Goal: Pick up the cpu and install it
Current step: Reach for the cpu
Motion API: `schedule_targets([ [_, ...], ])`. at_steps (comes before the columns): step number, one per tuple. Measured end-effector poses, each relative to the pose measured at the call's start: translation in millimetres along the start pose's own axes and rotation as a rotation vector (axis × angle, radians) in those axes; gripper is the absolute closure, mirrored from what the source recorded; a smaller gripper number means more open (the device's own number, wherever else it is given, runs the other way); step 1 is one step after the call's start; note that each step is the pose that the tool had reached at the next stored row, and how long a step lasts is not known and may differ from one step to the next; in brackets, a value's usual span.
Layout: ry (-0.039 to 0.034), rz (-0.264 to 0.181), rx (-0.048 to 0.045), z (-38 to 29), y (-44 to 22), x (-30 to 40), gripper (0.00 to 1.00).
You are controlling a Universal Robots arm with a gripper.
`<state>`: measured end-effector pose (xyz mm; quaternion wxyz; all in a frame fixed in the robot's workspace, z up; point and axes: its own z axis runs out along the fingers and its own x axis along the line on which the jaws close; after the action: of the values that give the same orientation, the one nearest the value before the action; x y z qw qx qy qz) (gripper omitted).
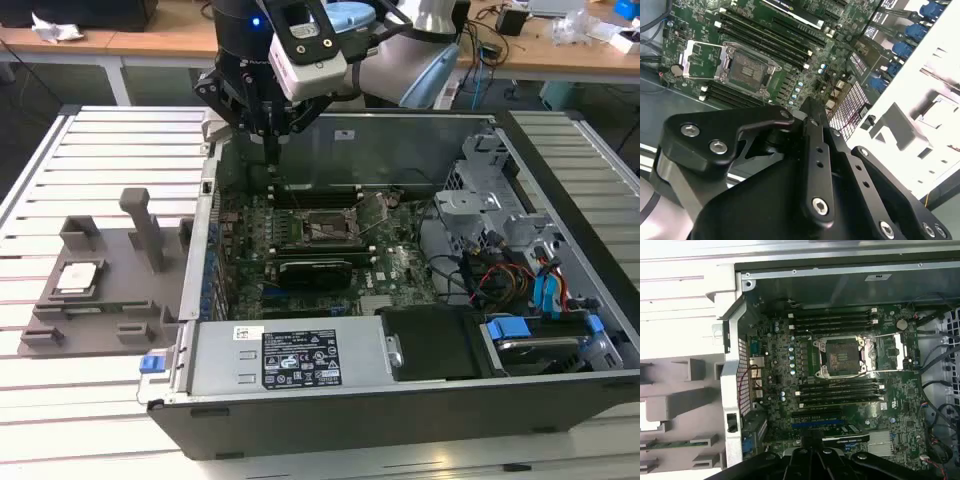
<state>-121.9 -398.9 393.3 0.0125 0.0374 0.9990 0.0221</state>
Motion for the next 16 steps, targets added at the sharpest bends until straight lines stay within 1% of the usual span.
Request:
schedule_targets([
  [4,0.0001,0.000,0.0000,0.0,-0.1,1.3,0.89],
  [11,0.0000,0.000,0.0000,-0.1,-0.6,8.0,0.89],
  [16,0.0001,0.000,0.0001,-0.2,-0.8,10.6,0.89],
])
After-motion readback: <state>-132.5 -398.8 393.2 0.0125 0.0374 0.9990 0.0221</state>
